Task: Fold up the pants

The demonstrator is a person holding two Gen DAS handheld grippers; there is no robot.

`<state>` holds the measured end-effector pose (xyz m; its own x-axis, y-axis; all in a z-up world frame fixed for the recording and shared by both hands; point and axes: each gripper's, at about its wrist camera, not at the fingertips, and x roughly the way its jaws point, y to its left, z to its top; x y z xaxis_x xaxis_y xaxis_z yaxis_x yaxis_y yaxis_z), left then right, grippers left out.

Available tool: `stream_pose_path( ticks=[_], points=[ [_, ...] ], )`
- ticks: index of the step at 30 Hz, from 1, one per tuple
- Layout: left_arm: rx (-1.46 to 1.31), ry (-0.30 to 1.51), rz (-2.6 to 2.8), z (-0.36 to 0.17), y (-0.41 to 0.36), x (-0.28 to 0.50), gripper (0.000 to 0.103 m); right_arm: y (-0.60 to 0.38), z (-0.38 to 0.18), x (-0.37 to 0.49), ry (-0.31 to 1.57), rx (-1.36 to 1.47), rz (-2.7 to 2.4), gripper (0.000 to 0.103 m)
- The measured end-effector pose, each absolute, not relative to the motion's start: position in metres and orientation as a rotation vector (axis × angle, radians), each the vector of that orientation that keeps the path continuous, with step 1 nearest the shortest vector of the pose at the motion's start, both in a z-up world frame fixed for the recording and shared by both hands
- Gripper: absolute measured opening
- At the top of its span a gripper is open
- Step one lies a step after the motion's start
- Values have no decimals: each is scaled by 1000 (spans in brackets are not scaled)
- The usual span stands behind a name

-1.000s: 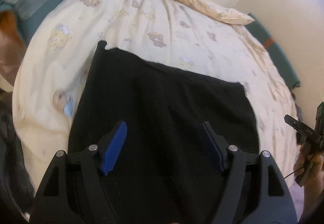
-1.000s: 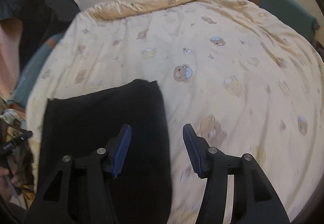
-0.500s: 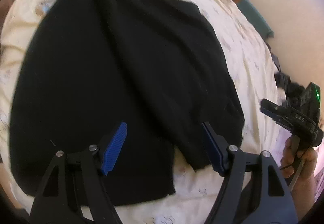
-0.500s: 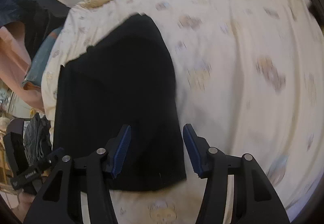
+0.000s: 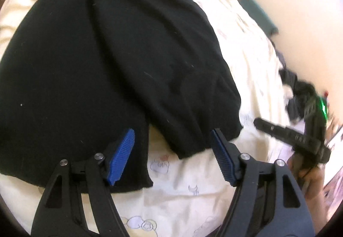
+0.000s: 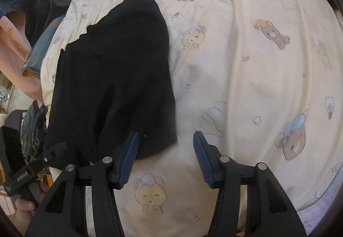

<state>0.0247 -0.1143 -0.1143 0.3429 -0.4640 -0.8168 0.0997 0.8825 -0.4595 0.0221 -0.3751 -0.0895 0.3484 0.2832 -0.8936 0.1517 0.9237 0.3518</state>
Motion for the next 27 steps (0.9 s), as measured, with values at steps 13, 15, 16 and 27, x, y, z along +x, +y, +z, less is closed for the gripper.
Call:
stream_pose_path(
  ticks=[13,15,16,27],
  points=[
    [-335,1260,-373,-152,-144,28,39,-343,-98,25,1244,294,183,38],
    [-339,1274,-386,-158,-147,32,30,-338,-104,33,1256,265,180,38],
    [-346,1281,-389,-161,-149,33,28,-337,-109,36,1273,269,192,38],
    [-374,1249,-414,-145,-155,30,3,-333,-95,34,1229,228,254,2]
  ],
)
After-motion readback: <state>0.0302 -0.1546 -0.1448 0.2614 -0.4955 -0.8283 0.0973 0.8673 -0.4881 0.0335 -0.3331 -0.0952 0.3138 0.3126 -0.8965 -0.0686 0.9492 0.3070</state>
